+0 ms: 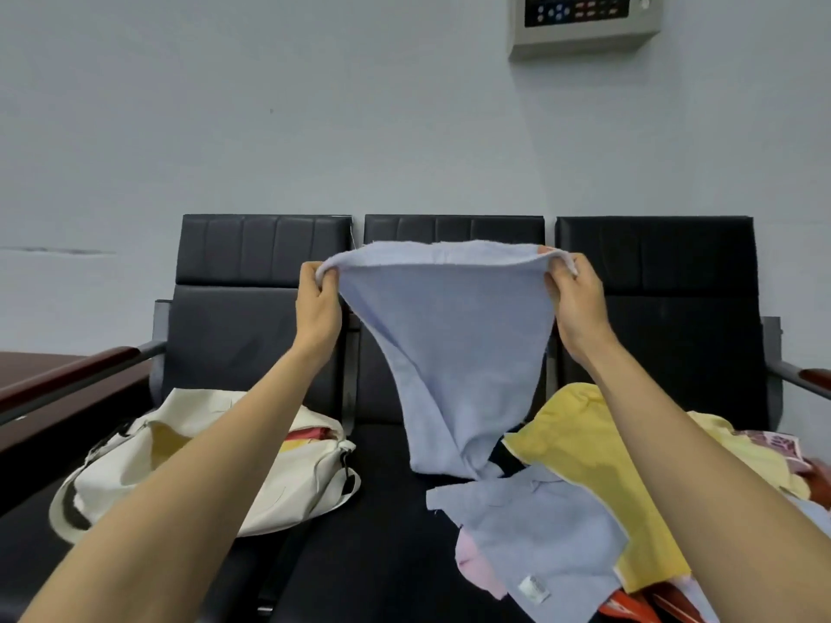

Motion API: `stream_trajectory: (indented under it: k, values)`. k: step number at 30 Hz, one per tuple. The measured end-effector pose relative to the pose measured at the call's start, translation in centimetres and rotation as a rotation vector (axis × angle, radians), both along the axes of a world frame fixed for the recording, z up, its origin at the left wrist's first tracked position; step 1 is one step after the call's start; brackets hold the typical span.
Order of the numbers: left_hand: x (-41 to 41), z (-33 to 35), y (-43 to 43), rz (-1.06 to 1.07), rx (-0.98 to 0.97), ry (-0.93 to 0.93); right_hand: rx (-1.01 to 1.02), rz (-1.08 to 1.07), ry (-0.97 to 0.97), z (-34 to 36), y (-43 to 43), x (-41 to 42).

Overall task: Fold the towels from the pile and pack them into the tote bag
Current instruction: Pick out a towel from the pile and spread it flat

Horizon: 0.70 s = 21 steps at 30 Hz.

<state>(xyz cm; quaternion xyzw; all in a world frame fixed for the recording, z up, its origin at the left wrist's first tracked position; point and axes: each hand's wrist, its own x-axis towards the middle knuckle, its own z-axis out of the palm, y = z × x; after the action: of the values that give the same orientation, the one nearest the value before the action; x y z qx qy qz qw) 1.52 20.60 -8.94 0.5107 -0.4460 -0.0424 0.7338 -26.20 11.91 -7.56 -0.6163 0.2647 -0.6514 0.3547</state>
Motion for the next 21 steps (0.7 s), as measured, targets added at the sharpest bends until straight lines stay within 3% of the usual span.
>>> stream_trajectory:
  k: [8, 13, 17, 21]
  values:
    - [0.7, -5.3, 4.3, -0.01, 0.169, -0.061, 0.028, -0.157, 0.119, -4.4, 3.6, -1.8]
    - [2.3, -7.6, 8.1, -0.13, 0.19, 0.091, -0.05, -0.263, 0.264, -7.1, 6.0, -4.2]
    - [3.7, -12.8, 9.3, -0.434, 0.603, 0.117, 0.112, -0.181, 0.528, -11.3, 5.9, -5.3]
    - [4.3, -19.7, 8.9, -0.363, 0.906, 0.093, 0.374, -0.093, 0.839, -17.2, 5.5, -5.3]
